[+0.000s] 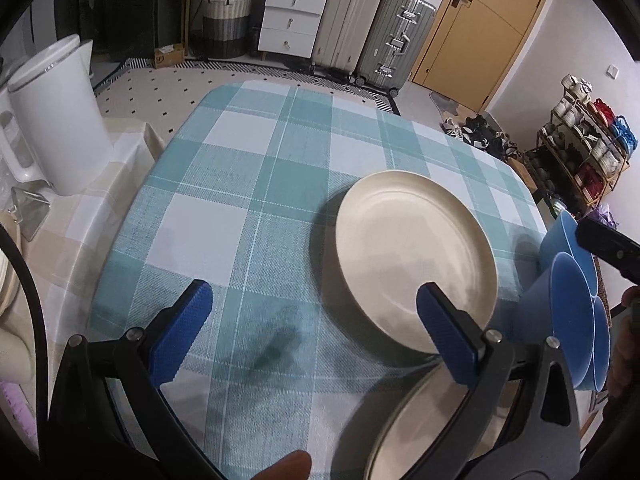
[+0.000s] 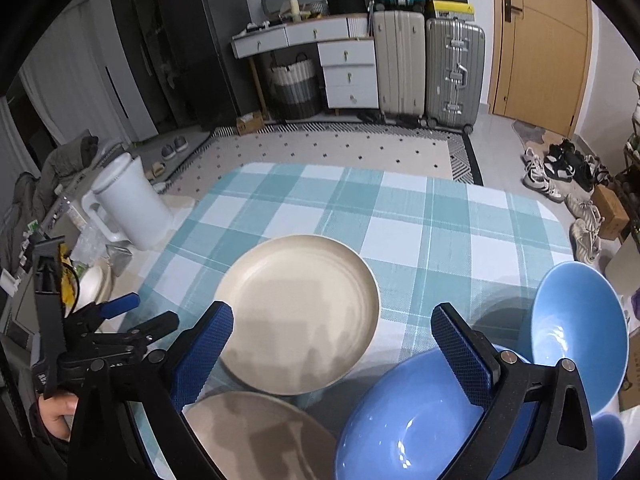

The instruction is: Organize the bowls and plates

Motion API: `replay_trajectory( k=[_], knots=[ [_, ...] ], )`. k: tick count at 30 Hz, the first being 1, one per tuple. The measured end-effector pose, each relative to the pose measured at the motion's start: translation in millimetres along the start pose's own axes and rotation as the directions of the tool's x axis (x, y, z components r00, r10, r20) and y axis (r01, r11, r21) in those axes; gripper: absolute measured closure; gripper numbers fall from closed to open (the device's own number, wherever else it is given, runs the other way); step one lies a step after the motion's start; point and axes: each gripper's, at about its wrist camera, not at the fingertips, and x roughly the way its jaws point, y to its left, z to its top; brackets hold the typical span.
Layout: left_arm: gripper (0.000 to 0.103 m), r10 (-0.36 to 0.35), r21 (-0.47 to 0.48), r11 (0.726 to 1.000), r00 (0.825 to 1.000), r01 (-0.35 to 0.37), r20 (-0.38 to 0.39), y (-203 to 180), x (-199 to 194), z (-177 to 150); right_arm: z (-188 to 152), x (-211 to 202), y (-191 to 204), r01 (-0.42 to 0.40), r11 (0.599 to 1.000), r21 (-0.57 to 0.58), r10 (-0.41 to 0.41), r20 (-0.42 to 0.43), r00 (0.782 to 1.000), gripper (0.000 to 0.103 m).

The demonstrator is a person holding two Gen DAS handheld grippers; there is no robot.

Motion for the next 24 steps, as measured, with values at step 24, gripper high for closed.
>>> replay_trajectory(
  k=[24],
  knots=[
    [0.033, -0.032, -0.003, 0.999, 0.991, 0.032, -0.13, -6, 74, -2, 9, 125, -22, 0.051, 0.999, 0.005, -0.047, -0.301, 0.952, 0.035]
  ],
)
